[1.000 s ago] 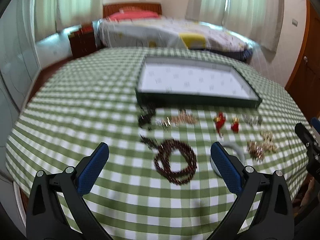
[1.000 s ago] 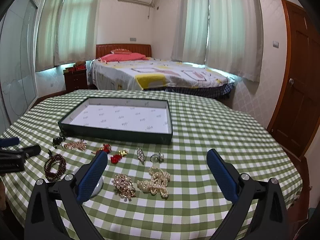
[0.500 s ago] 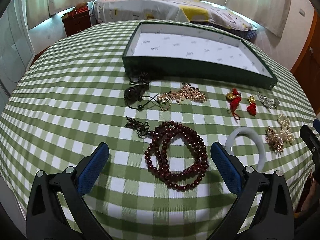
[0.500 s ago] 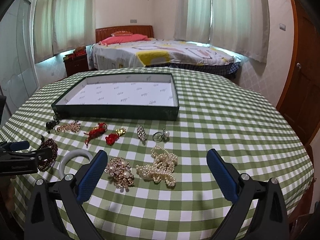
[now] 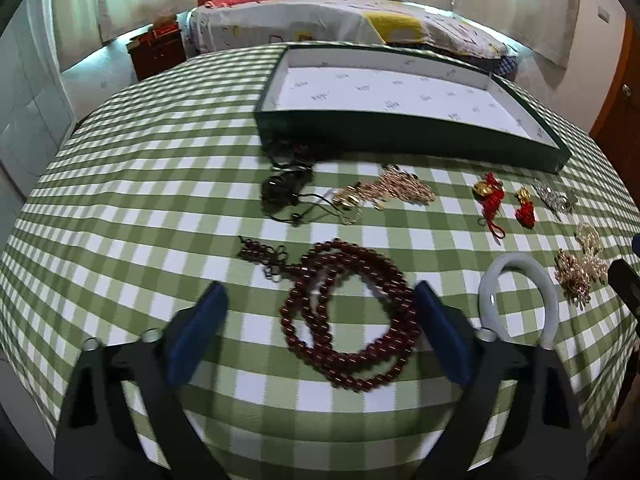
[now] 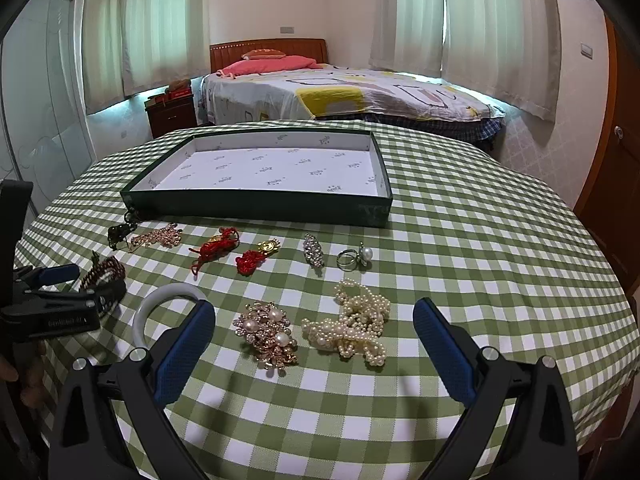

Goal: Organize jewelry
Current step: 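Grasp the dark red prayer beads with the left tool while the right tool grasps the pearl cluster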

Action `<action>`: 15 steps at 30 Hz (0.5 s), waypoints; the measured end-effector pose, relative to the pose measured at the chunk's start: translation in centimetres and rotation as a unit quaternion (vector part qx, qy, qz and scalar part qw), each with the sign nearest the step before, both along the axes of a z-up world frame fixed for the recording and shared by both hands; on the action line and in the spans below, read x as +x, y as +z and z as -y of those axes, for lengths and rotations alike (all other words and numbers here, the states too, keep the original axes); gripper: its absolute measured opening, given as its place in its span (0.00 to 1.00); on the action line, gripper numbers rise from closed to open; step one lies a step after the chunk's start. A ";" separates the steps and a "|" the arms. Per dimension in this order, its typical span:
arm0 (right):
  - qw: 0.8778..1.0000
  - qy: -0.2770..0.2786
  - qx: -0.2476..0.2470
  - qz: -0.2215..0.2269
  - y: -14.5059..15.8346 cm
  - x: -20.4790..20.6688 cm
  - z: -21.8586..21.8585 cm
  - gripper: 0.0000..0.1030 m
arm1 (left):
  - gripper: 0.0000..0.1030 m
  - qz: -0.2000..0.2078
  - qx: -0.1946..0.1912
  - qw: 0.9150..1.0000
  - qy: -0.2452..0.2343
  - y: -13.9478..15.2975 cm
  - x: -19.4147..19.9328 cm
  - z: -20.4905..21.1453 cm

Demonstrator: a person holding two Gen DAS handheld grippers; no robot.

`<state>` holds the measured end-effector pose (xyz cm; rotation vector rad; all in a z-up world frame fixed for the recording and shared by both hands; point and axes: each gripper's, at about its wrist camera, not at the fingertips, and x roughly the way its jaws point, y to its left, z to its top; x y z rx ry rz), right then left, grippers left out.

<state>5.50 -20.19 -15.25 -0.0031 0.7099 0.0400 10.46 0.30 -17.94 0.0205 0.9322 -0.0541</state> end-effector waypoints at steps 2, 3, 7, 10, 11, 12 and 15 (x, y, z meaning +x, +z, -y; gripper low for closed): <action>1.000 -0.010 0.007 -0.002 -0.1 0.0 0.2 0.94 | 0.69 0.006 -0.001 1.000 0.003 0.2 -0.1 -0.5; 1.000 -0.016 0.011 -0.004 -0.2 0.2 0.5 0.94 | 0.65 0.009 -0.003 1.000 0.004 0.2 -0.2 -0.7; 0.998 -0.042 0.040 -0.015 -0.6 0.7 2.2 0.93 | 0.46 0.019 -0.006 1.000 0.005 0.4 -0.3 -1.1; 0.997 -0.051 0.051 -0.023 -0.9 1.1 3.0 0.93 | 0.35 0.023 -0.012 1.000 0.004 0.4 -0.3 -1.5; 0.997 -0.051 0.051 -0.026 -1.1 1.3 3.1 0.92 | 0.32 0.024 -0.012 1.000 0.006 0.4 -0.2 -1.6; 0.997 -0.051 0.049 -0.031 -1.3 1.6 3.1 0.92 | 0.27 0.024 -0.015 1.000 0.006 0.4 -0.2 -1.7; 0.997 -0.045 0.050 -0.045 -2.0 2.2 2.9 0.73 | 0.22 0.025 -0.025 0.999 0.005 0.5 -0.2 -1.9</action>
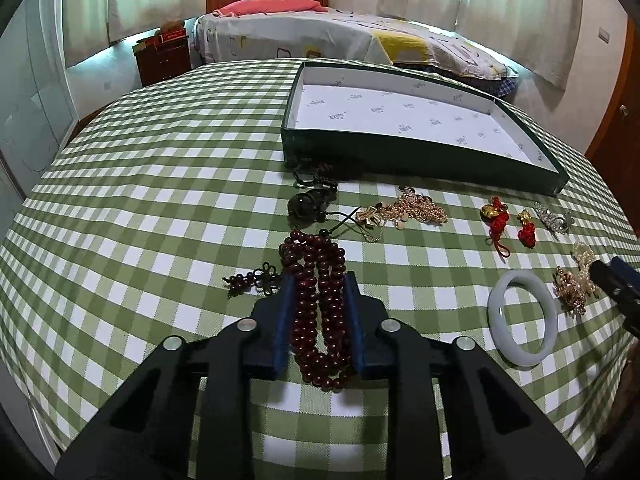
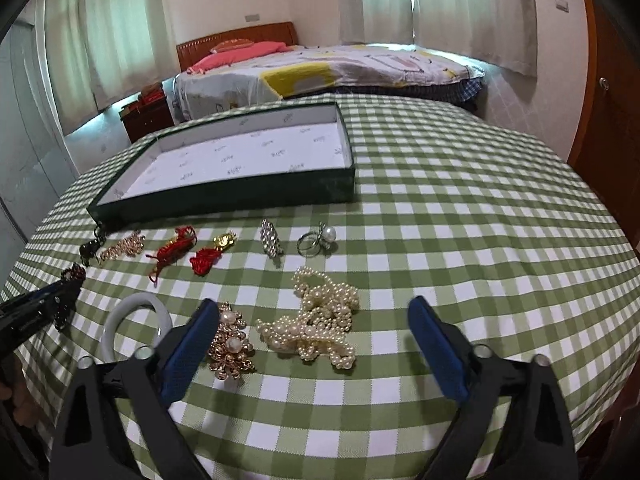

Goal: Organize jewelry
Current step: 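Grasp the dark red prayer beads with the left tool while the right tool grasps the pearl cluster, then carry the prayer beads with the left tool into the tray while the right tool drops the pearls there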

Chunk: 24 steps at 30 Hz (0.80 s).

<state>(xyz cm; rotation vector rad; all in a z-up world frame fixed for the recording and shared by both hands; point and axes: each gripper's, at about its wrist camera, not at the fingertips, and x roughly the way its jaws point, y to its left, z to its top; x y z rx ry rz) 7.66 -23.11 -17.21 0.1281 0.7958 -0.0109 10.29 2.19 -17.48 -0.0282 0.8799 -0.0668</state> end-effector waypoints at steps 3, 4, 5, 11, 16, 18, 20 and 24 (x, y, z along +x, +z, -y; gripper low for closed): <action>1.000 0.003 0.009 -0.017 -0.7 0.6 0.1 0.55 | 0.20 0.001 0.003 1.000 -0.002 0.0 0.1 0.1; 1.000 0.003 0.011 -0.019 -0.8 0.7 0.2 0.55 | 0.20 0.001 0.002 1.000 -0.002 0.0 0.1 0.1; 1.000 0.004 0.009 -0.020 -0.9 0.8 0.1 0.55 | 0.19 0.001 0.002 1.000 -0.001 0.0 0.1 0.1; 1.000 0.009 -0.010 -0.019 -1.0 0.6 0.0 0.42 | 0.18 0.001 0.002 1.000 -0.002 0.0 0.2 0.2; 1.000 0.011 -0.011 -0.017 -0.9 0.2 0.4 0.23 | 0.16 0.002 0.001 1.000 -0.005 0.0 0.2 0.4; 1.000 0.013 -0.009 -0.016 -0.9 0.1 0.4 0.22 | 0.14 0.003 -0.002 1.000 -0.007 0.1 0.2 0.5; 1.000 0.014 -0.008 -0.013 -0.7 0.0 0.4 0.20 | 0.12 0.007 -0.012 1.000 -0.010 0.2 0.0 0.3; 1.000 0.014 -0.009 -0.004 -0.2 -0.5 0.1 0.18 | 0.11 0.009 -0.010 1.000 -0.012 0.4 -0.1 0.4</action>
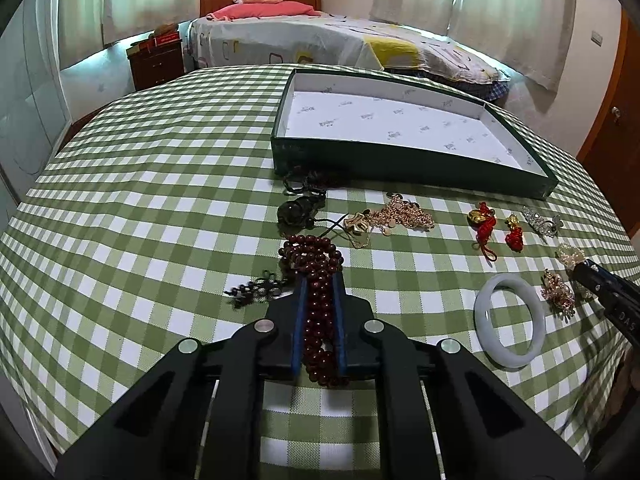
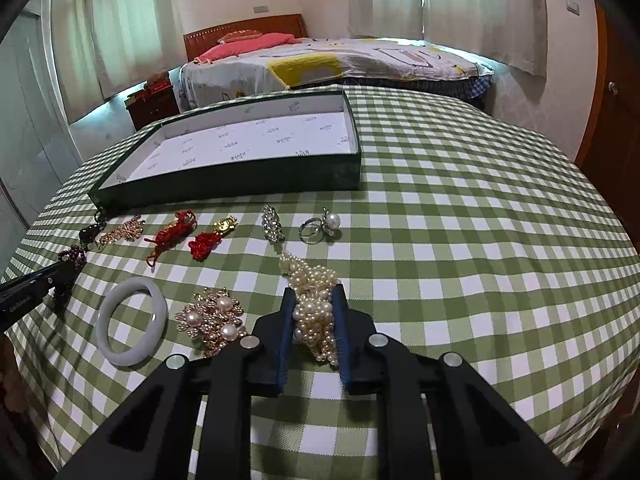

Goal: Organize jewelry
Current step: 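Carry the prayer beads with the left tool into the tray while the right tool drops the pearls there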

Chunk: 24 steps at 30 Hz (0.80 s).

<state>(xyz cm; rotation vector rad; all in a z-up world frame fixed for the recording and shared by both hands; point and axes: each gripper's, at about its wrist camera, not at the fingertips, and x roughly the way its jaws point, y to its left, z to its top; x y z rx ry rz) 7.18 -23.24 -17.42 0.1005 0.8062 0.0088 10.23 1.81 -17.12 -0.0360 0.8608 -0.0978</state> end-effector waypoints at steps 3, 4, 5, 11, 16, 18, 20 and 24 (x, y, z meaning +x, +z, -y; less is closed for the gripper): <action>1.000 -0.001 -0.002 0.008 0.5 -0.2 0.0 0.18 | 0.09 0.004 -0.001 1.000 0.000 0.2 -0.1 -0.1; 1.000 -0.001 -0.003 0.010 0.6 -0.3 0.0 0.18 | 0.09 0.006 -0.001 1.000 0.000 0.4 -0.1 -0.1; 1.000 -0.002 -0.003 0.013 0.8 -0.3 0.0 0.18 | 0.08 0.007 -0.002 1.000 0.000 0.5 -0.2 -0.1; 1.000 -0.001 -0.001 0.022 1.4 -0.4 0.0 0.18 | 0.07 0.013 -0.003 1.000 -0.001 0.9 -0.5 -0.2; 1.000 -0.001 0.002 0.030 1.9 -0.6 -0.1 0.18 | 0.07 0.024 -0.003 1.000 -0.002 1.5 -0.8 -0.2; 0.999 -0.001 0.005 0.033 2.1 -0.8 0.0 0.18 | 0.07 0.029 -0.005 1.000 -0.003 2.0 -0.9 -0.2; 0.999 0.000 0.007 0.037 2.4 -0.8 0.0 0.18 | 0.07 0.036 -0.006 0.999 -0.004 2.6 -1.0 -0.2; 0.998 0.001 0.012 0.056 4.0 -0.6 -0.1 0.17 | 0.07 0.054 -0.014 0.998 -0.009 4.5 -0.9 0.0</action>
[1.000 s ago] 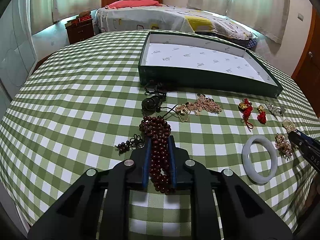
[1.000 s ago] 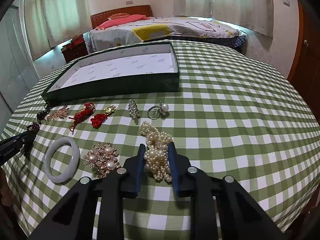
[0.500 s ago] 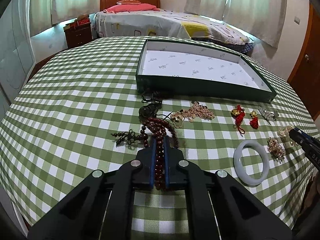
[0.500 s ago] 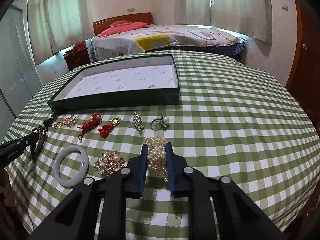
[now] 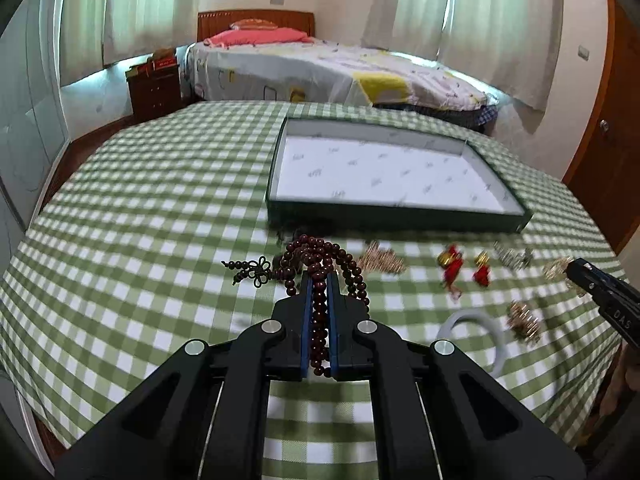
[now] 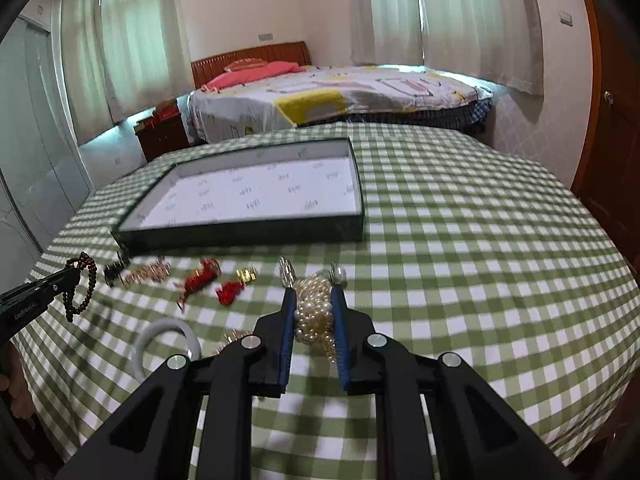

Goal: Organize jewelry
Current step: 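Carry the prayer beads with the left tool into the tray while the right tool drops the pearls there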

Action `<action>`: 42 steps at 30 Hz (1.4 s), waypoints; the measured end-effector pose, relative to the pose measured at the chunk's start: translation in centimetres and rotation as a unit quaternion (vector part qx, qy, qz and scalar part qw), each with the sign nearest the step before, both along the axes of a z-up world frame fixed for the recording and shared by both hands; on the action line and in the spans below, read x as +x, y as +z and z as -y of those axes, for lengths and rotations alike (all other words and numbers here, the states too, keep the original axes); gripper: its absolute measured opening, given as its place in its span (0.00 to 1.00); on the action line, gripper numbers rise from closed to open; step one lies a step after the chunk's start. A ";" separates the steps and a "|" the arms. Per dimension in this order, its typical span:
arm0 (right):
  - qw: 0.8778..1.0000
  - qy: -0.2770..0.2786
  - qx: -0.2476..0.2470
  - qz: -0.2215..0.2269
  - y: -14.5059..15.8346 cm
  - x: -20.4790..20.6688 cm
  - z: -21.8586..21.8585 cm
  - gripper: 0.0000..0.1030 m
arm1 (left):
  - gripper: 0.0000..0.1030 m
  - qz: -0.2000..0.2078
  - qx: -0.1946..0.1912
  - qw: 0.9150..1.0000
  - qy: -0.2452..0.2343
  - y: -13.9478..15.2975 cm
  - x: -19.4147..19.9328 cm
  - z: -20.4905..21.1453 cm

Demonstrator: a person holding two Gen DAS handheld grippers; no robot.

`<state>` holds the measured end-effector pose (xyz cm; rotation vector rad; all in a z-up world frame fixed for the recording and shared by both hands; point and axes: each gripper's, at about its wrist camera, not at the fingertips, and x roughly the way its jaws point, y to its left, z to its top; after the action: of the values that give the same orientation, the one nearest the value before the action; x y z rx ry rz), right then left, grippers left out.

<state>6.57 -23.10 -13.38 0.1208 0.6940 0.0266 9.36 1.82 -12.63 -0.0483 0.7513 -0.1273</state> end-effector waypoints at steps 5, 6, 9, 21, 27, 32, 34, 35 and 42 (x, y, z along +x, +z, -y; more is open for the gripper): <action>0.999 0.004 0.005 0.031 2.4 1.6 -0.1 0.13 | 0.07 0.031 -0.013 0.999 -0.009 3.1 1.6 0.8; 0.999 0.005 0.005 0.034 2.6 2.0 -0.1 0.13 | 0.07 0.038 -0.013 0.999 -0.010 3.6 2.2 1.1; 0.999 0.009 0.002 0.044 3.2 3.4 -0.4 0.13 | 0.07 0.047 -0.012 0.999 -0.013 4.4 3.6 1.8; 0.998 0.017 -0.001 0.065 4.7 5.0 -0.5 0.13 | 0.07 0.050 -0.014 0.999 -0.017 4.7 7.0 2.8; 0.995 0.020 0.000 0.096 7.0 6.9 -0.3 0.13 | 0.07 0.075 -0.018 0.997 -0.015 6.5 9.2 2.7; 0.994 0.022 0.000 0.108 7.7 9.5 0.0 0.13 | 0.07 0.084 -0.015 0.996 -0.014 7.1 11.6 2.9; 0.995 0.022 0.005 0.102 7.3 11.0 0.1 0.13 | 0.07 0.079 -0.016 0.997 -0.013 6.7 12.9 3.0; 0.995 0.022 0.005 0.096 6.8 11.8 0.1 0.13 | 0.07 0.075 -0.016 0.997 -0.012 6.4 13.5 3.1; 0.999 0.025 0.009 0.035 2.8 14.6 0.1 0.13 | 0.07 0.022 0.000 1.000 -0.011 1.7 16.7 3.7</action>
<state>21.19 -23.17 -10.62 0.1186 0.6262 0.0836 26.06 -1.84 -10.96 -0.0377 0.7084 -0.1490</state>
